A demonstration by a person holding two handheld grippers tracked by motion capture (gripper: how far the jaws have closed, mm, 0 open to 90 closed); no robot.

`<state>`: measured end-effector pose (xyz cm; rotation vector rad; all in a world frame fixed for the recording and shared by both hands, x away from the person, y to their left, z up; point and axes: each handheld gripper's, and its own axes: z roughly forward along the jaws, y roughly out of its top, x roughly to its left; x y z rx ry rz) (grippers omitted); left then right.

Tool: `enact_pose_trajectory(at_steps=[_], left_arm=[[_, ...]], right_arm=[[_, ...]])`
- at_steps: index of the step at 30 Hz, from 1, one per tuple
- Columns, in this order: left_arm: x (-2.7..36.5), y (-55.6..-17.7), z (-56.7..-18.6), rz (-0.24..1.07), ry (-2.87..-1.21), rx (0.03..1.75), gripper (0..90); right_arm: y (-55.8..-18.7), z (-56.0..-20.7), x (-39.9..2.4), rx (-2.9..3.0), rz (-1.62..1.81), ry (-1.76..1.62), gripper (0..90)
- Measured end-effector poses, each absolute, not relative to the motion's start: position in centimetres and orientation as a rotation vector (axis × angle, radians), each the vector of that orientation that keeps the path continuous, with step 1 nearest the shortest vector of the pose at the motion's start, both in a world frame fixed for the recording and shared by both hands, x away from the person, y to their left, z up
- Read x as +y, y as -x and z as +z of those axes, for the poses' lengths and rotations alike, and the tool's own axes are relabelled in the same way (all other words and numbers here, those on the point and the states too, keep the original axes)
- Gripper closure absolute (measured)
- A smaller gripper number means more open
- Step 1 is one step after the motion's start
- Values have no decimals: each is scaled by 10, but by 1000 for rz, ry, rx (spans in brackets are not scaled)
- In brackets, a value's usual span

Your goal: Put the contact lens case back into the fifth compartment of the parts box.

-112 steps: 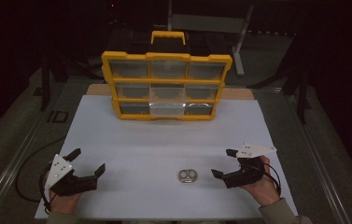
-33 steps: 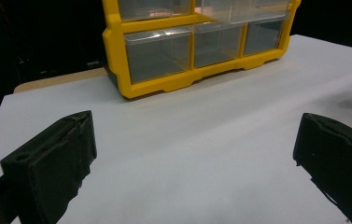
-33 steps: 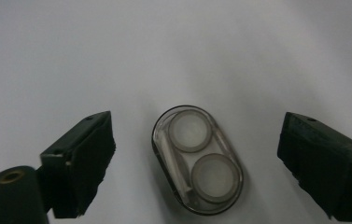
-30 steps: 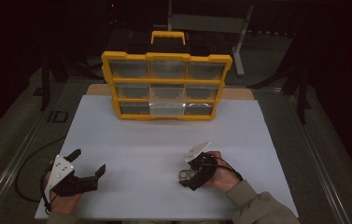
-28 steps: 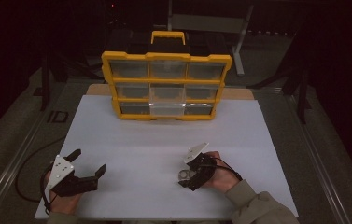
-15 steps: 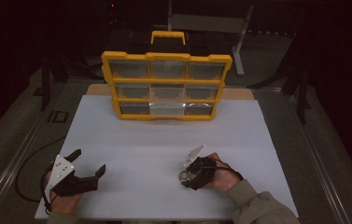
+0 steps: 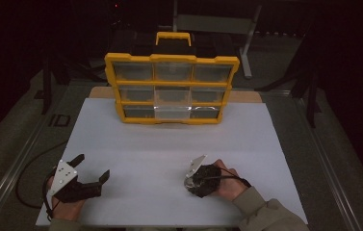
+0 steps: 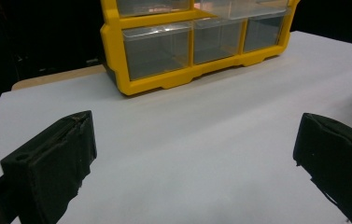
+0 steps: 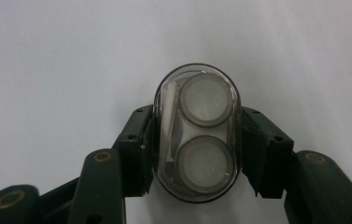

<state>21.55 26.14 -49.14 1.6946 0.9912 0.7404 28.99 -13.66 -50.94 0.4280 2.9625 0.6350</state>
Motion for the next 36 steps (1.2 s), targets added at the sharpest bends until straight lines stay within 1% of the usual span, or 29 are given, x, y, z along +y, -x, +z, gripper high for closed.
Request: enact_pose_trajectory(at_steps=[6, 24, 36], left_arm=[[262, -216, -492, 741, -1694, 993, 2], [262, -216, -492, 730, -1691, 994, 2], [262, -216, -492, 732, -1688, 997, 2]], right_arm=[[-292, -505, -140, 2945, 671, -494, 492], [-293, -474, -143, 2922, 834, -683, 491], [-296, -458, -148, 2894, 878, -731, 491]])
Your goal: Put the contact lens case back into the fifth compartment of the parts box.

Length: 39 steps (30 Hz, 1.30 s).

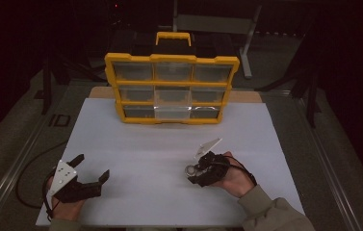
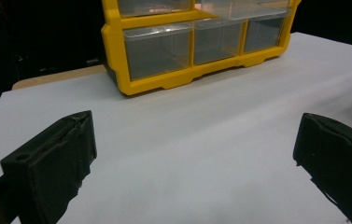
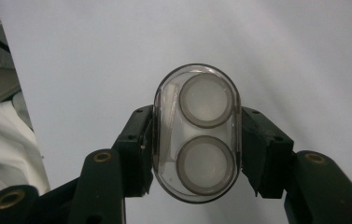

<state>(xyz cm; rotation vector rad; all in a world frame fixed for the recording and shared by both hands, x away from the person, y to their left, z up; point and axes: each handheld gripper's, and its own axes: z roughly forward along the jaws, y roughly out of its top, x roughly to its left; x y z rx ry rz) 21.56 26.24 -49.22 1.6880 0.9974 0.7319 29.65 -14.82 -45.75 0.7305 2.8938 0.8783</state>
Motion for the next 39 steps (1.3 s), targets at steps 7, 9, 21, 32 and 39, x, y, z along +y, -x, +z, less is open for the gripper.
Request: enact_pose_trajectory(at_steps=[7, 9, 21, 32, 39], left_arm=[[263, -216, -493, 732, -1688, 1000, 2], [263, -216, -493, 735, -1690, 999, 2], [262, -216, -493, 739, -1689, 1001, 2], [262, -216, -493, 738, -1694, 999, 2], [261, -216, -494, 737, -1697, 999, 2]], right_arm=[[-298, -447, -150, 2888, 901, -721, 491], [-298, -444, -150, 2887, 896, -720, 491], [-302, -426, -149, 2870, 898, -727, 491], [-307, -413, -147, 2861, 890, -746, 491], [-310, -405, -147, 2850, 896, -747, 491]])
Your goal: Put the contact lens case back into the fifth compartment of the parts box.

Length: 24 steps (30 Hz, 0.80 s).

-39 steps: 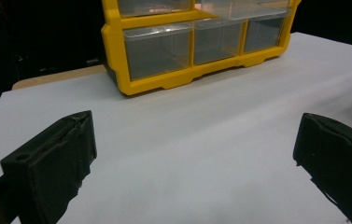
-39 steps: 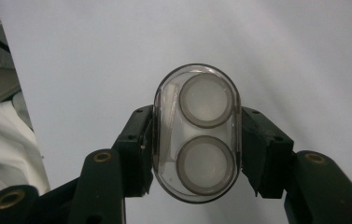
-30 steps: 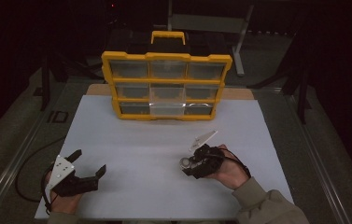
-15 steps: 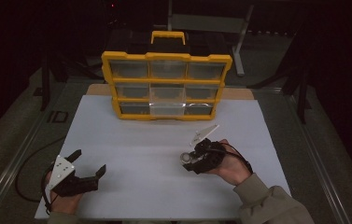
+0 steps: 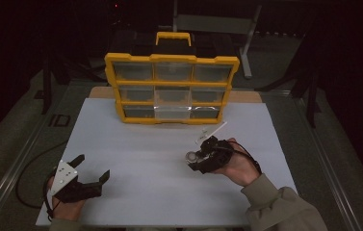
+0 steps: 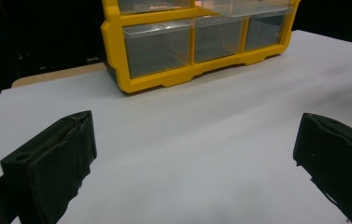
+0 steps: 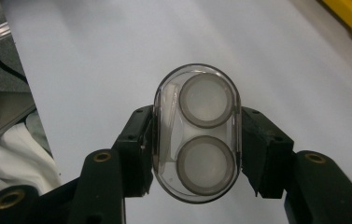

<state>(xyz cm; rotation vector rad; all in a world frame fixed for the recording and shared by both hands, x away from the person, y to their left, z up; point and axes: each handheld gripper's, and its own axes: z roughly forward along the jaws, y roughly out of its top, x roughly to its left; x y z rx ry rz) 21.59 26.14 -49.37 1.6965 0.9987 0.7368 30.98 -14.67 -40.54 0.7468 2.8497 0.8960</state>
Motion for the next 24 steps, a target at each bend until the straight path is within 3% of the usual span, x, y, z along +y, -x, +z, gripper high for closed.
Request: enact_pose_trajectory(at_steps=[24], left_arm=[[261, -215, -494, 738, -1694, 999, 2]], right_arm=[[-328, -384, -145, 2804, 930, -768, 491]])
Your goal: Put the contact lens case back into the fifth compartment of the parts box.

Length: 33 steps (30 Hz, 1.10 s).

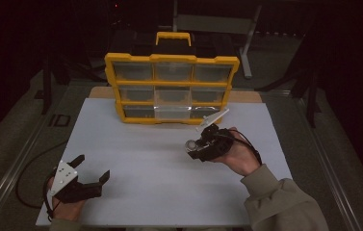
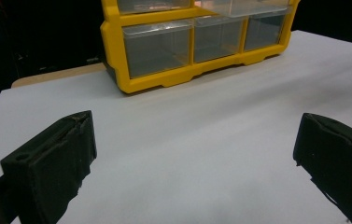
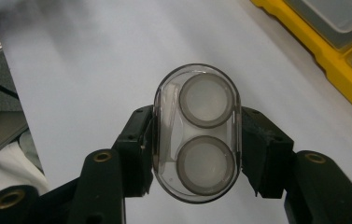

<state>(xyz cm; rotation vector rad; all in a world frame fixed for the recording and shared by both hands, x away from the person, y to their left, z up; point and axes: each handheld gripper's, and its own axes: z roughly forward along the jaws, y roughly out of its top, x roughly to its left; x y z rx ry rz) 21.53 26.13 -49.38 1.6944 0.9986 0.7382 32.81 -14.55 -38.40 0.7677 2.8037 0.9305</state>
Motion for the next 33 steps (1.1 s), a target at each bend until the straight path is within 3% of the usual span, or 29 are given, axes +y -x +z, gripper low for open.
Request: enact_pose_trajectory(at_steps=[33], left_arm=[[261, -215, -495, 733, -1698, 999, 2]], right_arm=[[-360, -354, -144, 2745, 930, -824, 492]])
